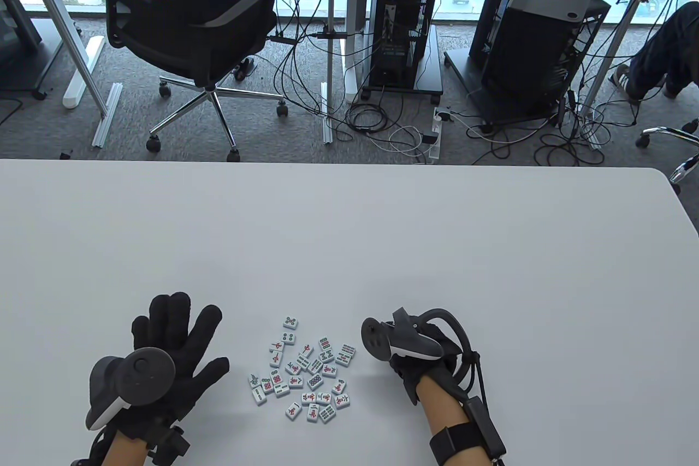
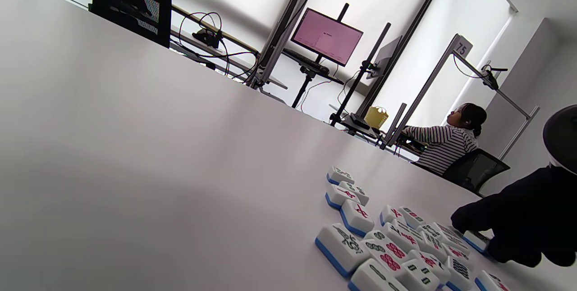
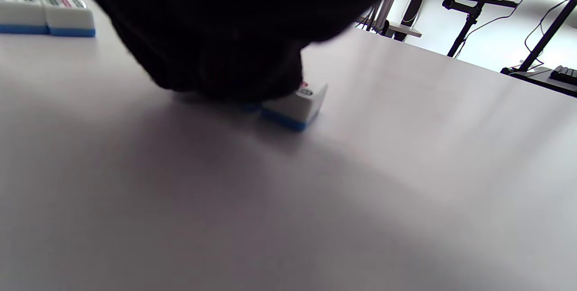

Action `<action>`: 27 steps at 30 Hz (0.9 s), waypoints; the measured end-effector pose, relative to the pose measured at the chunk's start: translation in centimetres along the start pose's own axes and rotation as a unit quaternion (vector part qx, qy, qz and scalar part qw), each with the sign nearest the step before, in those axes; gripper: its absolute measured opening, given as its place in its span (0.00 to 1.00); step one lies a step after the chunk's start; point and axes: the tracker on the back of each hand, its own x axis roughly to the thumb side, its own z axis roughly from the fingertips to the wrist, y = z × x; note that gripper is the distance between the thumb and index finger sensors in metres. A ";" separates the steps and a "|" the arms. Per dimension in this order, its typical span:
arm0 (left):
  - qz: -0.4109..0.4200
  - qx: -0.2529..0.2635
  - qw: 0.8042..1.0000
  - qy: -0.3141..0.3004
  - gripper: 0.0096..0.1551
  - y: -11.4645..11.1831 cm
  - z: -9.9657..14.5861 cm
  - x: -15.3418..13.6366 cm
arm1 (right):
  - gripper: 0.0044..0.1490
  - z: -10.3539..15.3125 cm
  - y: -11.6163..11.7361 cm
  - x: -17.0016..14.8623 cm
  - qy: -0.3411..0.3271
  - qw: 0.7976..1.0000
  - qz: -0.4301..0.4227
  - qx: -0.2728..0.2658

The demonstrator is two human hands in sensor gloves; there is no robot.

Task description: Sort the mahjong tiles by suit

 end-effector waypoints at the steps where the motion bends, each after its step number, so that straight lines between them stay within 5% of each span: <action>1: 0.001 0.001 1.000 0.000 0.49 0.0 0.0 0.0 | 0.34 0.0 0.1 0.0 0.001 1.000 0.002 -0.001; 10: 0.001 -0.001 1.000 -0.001 0.49 0.0 0.0 0.0 | 0.40 0.2 -0.6 0.7 0.008 1.000 -0.002 0.016; 15: 0.002 -0.005 1.000 -0.001 0.49 -0.2 -0.1 0.0 | 0.40 -0.4 -2.7 2.4 -0.014 0.999 -0.025 -0.027; 22: 0.007 -0.002 1.000 -0.001 0.49 0.0 0.0 0.0 | 0.38 -3.8 -5.8 6.7 -0.077 0.993 -0.049 -0.078; 27: 0.011 0.002 1.000 -0.002 0.49 0.1 0.0 0.0 | 0.38 -6.5 -6.0 9.8 -0.101 0.992 -0.021 -0.075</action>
